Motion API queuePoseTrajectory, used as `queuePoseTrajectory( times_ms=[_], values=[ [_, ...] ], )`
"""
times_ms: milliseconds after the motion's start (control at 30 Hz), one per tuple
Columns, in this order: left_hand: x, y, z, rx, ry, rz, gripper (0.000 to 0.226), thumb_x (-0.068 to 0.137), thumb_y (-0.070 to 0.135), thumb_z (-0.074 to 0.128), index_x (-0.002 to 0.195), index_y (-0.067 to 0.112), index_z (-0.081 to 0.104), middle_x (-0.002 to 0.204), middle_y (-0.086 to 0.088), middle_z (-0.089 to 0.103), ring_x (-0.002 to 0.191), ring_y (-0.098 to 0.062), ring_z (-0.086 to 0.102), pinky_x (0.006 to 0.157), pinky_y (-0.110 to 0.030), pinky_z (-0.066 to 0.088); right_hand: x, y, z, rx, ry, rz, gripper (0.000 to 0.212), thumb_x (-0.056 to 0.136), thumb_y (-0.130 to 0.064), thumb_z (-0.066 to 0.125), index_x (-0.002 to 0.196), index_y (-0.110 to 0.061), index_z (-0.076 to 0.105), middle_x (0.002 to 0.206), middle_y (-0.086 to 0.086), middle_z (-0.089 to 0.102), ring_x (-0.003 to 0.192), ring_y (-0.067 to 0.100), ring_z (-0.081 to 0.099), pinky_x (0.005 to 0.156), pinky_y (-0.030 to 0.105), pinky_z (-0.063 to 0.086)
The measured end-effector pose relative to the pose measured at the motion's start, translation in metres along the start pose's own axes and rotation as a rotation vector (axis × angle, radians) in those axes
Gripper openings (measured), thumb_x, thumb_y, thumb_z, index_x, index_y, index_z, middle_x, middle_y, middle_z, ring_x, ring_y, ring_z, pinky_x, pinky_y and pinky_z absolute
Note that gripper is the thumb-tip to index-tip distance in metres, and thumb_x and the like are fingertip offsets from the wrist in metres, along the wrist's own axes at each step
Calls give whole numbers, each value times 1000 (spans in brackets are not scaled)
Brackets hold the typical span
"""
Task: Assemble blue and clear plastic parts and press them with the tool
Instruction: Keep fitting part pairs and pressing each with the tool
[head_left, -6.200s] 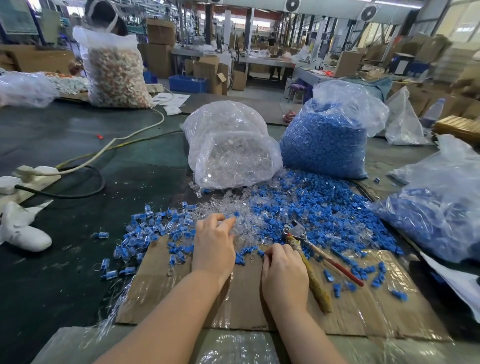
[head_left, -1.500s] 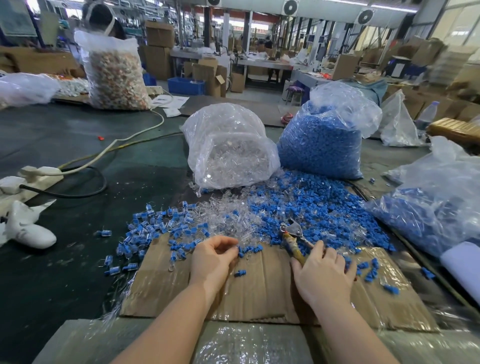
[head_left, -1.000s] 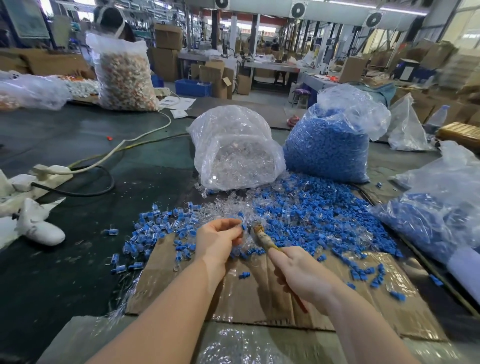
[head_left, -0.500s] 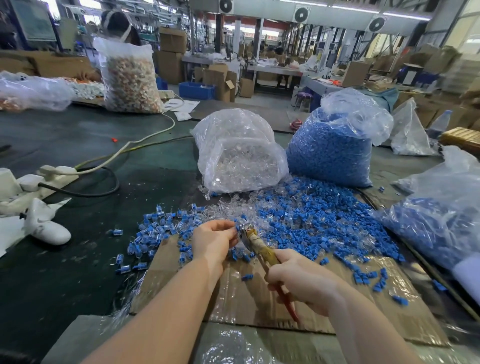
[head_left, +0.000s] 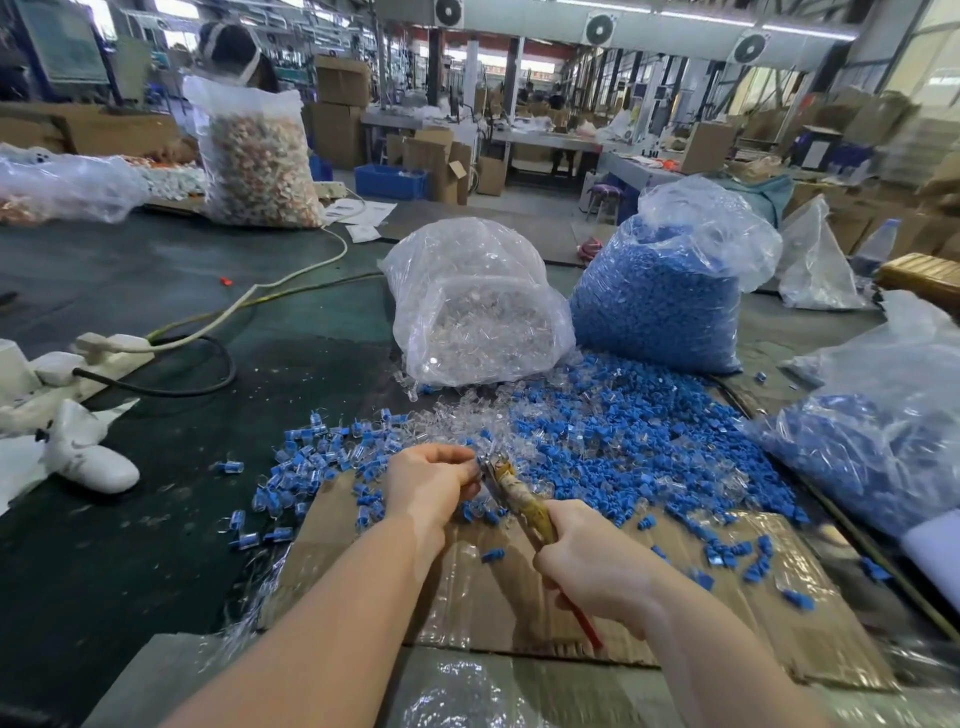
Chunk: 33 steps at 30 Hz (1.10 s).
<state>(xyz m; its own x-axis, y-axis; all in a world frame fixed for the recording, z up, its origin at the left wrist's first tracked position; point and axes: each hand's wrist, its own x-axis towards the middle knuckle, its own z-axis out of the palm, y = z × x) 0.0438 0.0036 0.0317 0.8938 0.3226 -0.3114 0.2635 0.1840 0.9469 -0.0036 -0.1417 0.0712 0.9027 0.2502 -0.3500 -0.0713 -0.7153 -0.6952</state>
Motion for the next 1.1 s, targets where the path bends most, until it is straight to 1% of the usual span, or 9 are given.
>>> queuePoseTrajectory(
  times_ms=[200,300,400,533,600,667,733,933,1100],
  values=[
    [0,-3,0,-13,17,-2,17,81,-7,62,80,9,66,83,-8,67,72,-15,65,51,-15,48,2,3,4,27,10,6,20,87,-2,44,73,-15,44,65,0,47,58,15,44,55,26,40],
    [2,-5,1,-68,32,-8,17,81,-7,62,79,9,66,82,-8,67,70,-14,64,50,-15,48,1,6,5,381,-74,86,9,83,-2,54,87,-9,57,63,2,57,54,15,53,52,26,46],
    [4,-5,2,-85,61,22,17,81,-6,62,79,11,65,83,-8,67,71,-14,65,56,-19,49,0,12,9,618,-91,140,21,84,-5,60,103,-11,60,77,10,63,63,19,61,57,29,53],
    [8,-6,-11,-54,176,55,19,83,-6,60,83,13,63,81,-6,65,63,-13,63,52,-19,51,5,18,13,405,153,66,11,89,-7,55,96,-15,53,77,4,52,48,5,46,46,13,39],
    [11,-9,-19,12,248,107,21,84,-4,59,85,17,61,83,-4,64,64,-13,62,52,-20,50,15,29,10,185,336,60,12,90,-13,55,102,-15,52,88,6,54,68,12,51,60,22,43],
    [14,-11,-28,153,342,193,22,87,2,58,84,23,60,87,-2,65,69,-12,62,55,-20,45,22,41,6,-126,451,134,41,92,-30,56,128,-16,45,114,10,55,108,22,49,90,34,43],
    [18,-11,-38,295,446,269,18,90,6,55,90,21,64,92,0,65,67,-7,57,52,-16,38,25,50,3,-353,524,232,63,91,-46,51,144,-20,27,134,13,44,128,28,35,104,41,33],
    [31,-13,-74,511,600,293,23,92,1,49,102,7,70,117,-14,56,84,-27,57,69,-32,46,35,74,1,-649,590,317,72,89,-61,41,146,-22,20,136,13,39,125,28,38,101,38,34],
    [31,-18,-85,623,546,308,32,91,-4,45,118,2,62,127,-13,47,114,-30,47,94,-35,39,37,83,3,-717,626,313,71,91,-64,28,146,-21,18,134,11,40,122,26,40,98,35,36]
  ],
)
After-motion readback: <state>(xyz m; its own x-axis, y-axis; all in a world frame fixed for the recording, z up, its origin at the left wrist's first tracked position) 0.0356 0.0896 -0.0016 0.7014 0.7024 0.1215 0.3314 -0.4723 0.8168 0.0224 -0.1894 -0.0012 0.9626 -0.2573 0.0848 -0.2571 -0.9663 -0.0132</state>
